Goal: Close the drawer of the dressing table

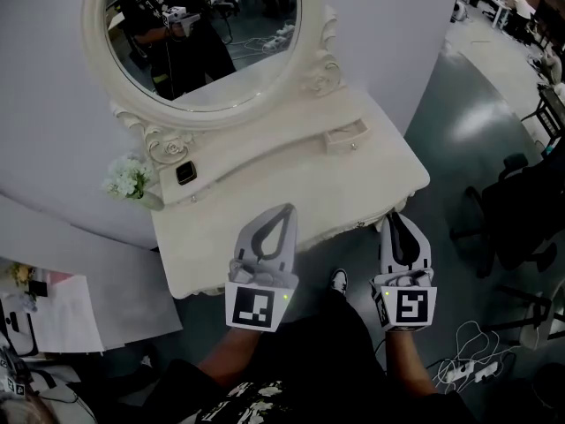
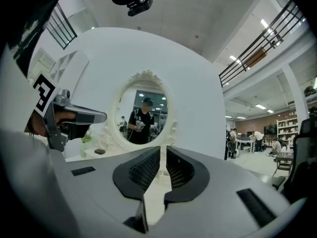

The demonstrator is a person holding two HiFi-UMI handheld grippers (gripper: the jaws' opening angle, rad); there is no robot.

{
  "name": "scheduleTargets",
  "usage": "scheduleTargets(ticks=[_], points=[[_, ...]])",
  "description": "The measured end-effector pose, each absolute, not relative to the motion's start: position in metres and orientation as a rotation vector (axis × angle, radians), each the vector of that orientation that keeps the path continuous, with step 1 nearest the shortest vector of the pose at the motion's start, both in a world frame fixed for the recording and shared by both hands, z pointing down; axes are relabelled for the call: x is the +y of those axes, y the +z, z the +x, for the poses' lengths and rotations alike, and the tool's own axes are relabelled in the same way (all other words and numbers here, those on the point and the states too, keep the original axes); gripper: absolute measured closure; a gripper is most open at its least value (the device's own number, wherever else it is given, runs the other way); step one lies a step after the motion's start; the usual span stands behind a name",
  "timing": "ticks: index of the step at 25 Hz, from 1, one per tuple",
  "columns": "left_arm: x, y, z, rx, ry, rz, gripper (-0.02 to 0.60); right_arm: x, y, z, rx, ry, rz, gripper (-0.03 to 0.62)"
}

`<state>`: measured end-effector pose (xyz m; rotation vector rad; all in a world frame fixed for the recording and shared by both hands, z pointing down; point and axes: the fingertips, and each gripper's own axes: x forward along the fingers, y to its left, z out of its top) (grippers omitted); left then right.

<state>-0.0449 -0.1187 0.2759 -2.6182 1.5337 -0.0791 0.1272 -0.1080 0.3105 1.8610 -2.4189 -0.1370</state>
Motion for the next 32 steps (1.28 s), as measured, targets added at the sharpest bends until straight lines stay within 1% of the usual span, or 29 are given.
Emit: scheduleTargets(ticks=[4, 16, 21, 32], points=[[-0.135, 0.275, -0.041, 1.582, -0.114, -2.589, 0.580, -0.133, 0.317, 0.131, -2.469, -0.098, 1.804, 0.549], [-0.167, 0.281, -0.023, 1.632, -0.159, -2.570, 0.580, -0.180, 0.328, 0.148, -2.486, -0.071, 1.706, 0.479], [-0.185, 0.292, -0.015, 1.633, -0.168, -2.593, 0.580, -0.192, 0.345, 0.153, -2.458, -0.032, 1.674, 0.465], [-0.226, 0.316, -0.002, 1.720, -0.204, -2.587, 0.580, -0.246, 0.379, 0.155, -2.477, 0.018, 1.512, 0.464]])
